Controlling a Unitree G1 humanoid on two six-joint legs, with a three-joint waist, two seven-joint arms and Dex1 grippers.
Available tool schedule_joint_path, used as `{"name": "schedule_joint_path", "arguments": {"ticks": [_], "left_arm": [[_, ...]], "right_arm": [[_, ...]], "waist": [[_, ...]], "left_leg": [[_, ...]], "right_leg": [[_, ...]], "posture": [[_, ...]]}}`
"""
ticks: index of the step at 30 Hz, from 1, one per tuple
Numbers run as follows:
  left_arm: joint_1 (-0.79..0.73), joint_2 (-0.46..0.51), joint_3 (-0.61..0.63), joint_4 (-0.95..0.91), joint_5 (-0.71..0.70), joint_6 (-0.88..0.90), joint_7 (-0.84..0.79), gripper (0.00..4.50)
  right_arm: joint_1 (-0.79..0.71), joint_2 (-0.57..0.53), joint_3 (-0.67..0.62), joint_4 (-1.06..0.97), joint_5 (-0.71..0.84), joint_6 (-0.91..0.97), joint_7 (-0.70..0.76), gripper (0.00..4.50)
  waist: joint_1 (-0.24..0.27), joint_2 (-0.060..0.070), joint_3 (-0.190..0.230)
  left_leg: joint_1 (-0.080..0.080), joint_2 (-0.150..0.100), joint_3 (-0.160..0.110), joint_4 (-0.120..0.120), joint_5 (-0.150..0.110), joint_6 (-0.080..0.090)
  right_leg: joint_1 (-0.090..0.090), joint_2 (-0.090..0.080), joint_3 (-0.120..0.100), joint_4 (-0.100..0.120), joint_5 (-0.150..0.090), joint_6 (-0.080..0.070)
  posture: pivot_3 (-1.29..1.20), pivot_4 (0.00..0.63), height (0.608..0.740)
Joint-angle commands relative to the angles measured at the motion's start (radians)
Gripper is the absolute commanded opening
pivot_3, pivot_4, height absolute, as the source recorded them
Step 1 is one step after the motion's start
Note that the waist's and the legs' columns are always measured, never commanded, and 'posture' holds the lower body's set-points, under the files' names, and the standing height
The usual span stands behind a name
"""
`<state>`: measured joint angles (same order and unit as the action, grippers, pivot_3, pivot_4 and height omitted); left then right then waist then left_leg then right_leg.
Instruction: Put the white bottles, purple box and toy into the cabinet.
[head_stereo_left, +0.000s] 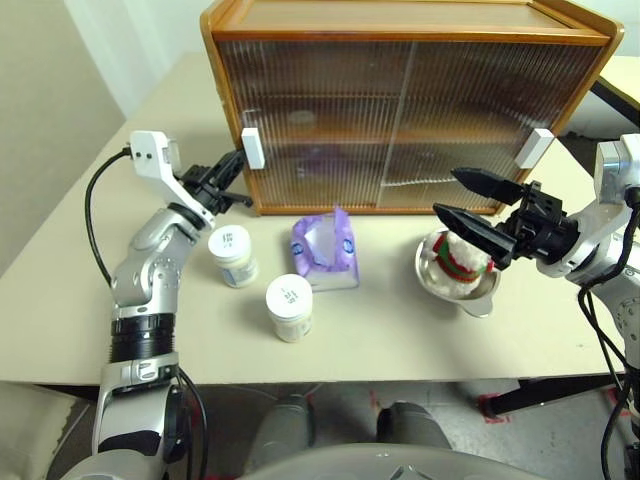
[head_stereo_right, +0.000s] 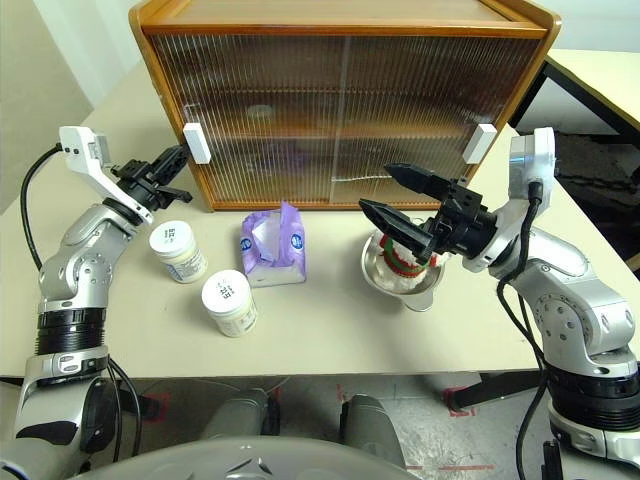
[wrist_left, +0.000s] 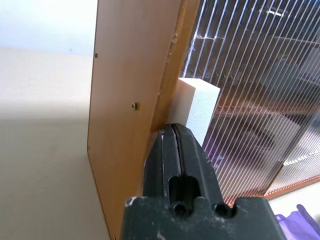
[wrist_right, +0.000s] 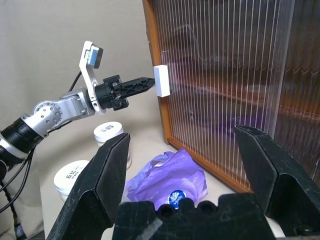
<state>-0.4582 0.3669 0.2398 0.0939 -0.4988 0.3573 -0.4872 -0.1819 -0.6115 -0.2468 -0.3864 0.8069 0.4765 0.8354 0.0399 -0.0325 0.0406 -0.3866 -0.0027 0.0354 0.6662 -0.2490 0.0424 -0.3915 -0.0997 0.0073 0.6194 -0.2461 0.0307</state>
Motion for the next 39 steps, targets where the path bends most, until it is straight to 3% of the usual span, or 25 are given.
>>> {"name": "schedule_joint_path", "arguments": {"ticks": [1, 25, 39], "left_arm": [[-0.009, -0.008, -0.023, -0.001, 0.012, 0.000, -0.012, 0.01], [-0.059, -0.030, -0.064, 0.018, 0.018, 0.017, -0.026, 0.01], [-0.116, -0.102, -0.125, 0.051, 0.034, 0.017, -0.032, 0.01]], "right_arm": [[0.000, 0.008, -0.014, -0.010, 0.010, -0.006, -0.012, 4.50], [-0.019, 0.063, -0.051, -0.040, 0.027, -0.089, -0.035, 4.50], [-0.009, 0.068, -0.050, -0.041, 0.024, -0.104, -0.038, 4.50]], "waist": [[0.000, 0.000, 0.000], [-0.017, 0.000, 0.000], [-0.027, 0.000, 0.000]], "left_leg": [[0.000, 0.000, 0.000, 0.000, 0.000, 0.000], [0.000, -0.001, 0.000, 0.001, 0.001, 0.001], [0.000, -0.001, 0.000, 0.002, 0.002, 0.003]], "right_leg": [[0.000, 0.000, 0.000, 0.000, 0.000, 0.000], [0.000, 0.000, 0.000, 0.001, 0.001, 0.001], [0.001, 0.001, 0.001, 0.001, 0.001, 0.002]], "posture": [[-0.01, 0.000, 0.740], [-0.03, 0.000, 0.740], [-0.05, 0.000, 0.740]]}}
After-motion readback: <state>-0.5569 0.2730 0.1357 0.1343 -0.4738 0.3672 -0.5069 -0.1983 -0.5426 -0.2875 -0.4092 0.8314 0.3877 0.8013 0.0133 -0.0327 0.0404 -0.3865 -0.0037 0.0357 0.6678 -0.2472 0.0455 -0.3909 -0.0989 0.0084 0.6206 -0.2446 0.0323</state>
